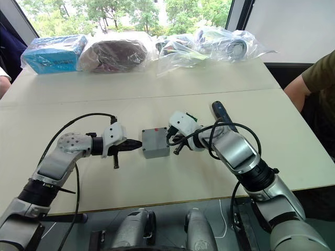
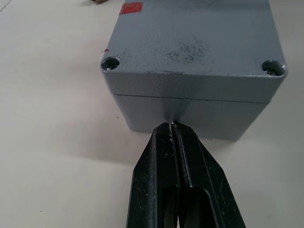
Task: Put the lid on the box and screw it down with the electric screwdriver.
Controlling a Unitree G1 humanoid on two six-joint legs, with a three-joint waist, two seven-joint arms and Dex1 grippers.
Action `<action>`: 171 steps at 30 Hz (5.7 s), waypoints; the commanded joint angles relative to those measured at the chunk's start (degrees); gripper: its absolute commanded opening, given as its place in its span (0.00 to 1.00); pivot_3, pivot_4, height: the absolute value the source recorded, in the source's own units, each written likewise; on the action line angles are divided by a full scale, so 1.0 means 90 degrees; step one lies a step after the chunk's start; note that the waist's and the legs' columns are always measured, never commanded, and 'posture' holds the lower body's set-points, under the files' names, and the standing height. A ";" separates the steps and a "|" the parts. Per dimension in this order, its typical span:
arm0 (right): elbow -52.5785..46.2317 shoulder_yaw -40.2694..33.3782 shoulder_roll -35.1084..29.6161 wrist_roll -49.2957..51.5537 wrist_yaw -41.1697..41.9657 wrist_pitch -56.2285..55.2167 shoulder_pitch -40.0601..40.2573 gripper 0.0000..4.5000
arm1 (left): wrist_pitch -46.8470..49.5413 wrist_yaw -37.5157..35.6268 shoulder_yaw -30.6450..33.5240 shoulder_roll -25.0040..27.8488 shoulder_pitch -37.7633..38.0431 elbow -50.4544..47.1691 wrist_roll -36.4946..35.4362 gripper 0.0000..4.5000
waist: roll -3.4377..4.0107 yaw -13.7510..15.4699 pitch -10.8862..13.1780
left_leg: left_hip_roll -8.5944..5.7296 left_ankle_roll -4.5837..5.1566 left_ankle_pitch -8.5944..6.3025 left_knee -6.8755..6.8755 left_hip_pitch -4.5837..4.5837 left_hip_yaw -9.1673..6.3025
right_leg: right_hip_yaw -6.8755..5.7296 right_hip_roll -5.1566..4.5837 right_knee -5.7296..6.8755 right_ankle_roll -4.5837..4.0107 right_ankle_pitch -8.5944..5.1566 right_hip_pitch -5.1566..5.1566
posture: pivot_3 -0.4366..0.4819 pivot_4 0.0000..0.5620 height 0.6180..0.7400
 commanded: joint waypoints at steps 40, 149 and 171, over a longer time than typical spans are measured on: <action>0.0605 0.0157 0.0195 0.0024 0.0242 -0.1096 -0.0307 0.02 | -0.0091 -0.0595 0.0029 -0.0057 -0.0592 0.0229 0.0307 0.00 | -0.0008 -0.0011 -0.0005 | 0.0000 0.0001 0.0000 0.0009 0.0008 0.0002 | 0.0012 0.0006 0.0012 0.0001 0.0001 0.0003 | 0.48 0.27 1.00; 0.0843 -0.1100 0.0435 0.0665 0.0787 -0.1797 -0.0254 0.01 | 0.1823 -0.0279 0.0885 0.0640 -0.0584 -0.1863 -0.1274 0.00 | -0.0008 -0.0008 -0.0004 | 0.0002 -0.0001 0.0001 0.0029 0.0020 0.0000 | 0.0017 0.0008 0.0014 0.0001 0.0001 0.0023 | 0.48 0.27 1.00; 0.1563 -0.0849 0.0535 0.0302 0.0933 -0.2191 -0.0255 0.01 | 0.1827 -0.0191 0.0860 0.0622 -0.0445 -0.2035 -0.1275 0.00 | -0.0009 -0.0008 -0.0004 | 0.0002 -0.0001 0.0001 0.0031 0.0020 -0.0001 | 0.0017 0.0009 0.0014 0.0001 0.0001 0.0024 | 0.48 0.27 1.00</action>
